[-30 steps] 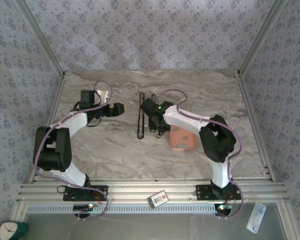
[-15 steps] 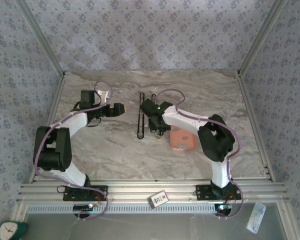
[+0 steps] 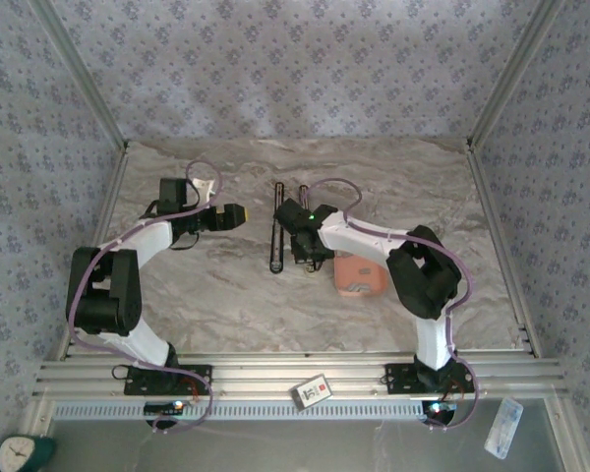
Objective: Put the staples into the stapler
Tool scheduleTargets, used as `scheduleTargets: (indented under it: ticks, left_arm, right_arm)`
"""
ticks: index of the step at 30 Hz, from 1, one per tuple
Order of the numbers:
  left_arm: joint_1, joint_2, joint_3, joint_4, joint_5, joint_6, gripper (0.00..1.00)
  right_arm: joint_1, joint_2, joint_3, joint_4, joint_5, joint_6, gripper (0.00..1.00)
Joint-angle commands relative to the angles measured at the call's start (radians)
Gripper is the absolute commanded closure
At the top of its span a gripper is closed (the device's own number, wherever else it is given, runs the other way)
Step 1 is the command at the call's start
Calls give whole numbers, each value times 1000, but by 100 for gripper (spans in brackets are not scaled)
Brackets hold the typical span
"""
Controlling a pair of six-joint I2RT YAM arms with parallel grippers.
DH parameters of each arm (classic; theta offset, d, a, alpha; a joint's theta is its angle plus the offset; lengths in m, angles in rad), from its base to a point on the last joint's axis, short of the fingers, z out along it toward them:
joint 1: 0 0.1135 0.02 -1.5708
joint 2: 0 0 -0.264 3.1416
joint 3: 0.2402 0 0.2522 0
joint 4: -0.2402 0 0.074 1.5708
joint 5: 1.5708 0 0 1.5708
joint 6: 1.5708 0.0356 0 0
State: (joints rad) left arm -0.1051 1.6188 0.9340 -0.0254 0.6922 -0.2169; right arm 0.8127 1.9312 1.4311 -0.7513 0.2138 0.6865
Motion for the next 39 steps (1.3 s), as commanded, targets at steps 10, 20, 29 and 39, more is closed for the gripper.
scheduleTargets:
  ticks: [10, 20, 29, 39]
  left_arm:
    - [-10, 3, 28, -8, 32, 21, 4]
    - [-11, 3, 29, -10, 32, 22, 4]
    - [-12, 4, 30, -10, 34, 21, 4]
    - [-11, 9, 34, -10, 35, 17, 4]
  right_arm:
    - [23, -69, -4, -19, 23, 8, 85]
    - [23, -41, -22, -9, 0, 22, 86]
    - [24, -36, -32, 7, -17, 27, 86]
    - [24, -22, -38, 7, -26, 28, 86]
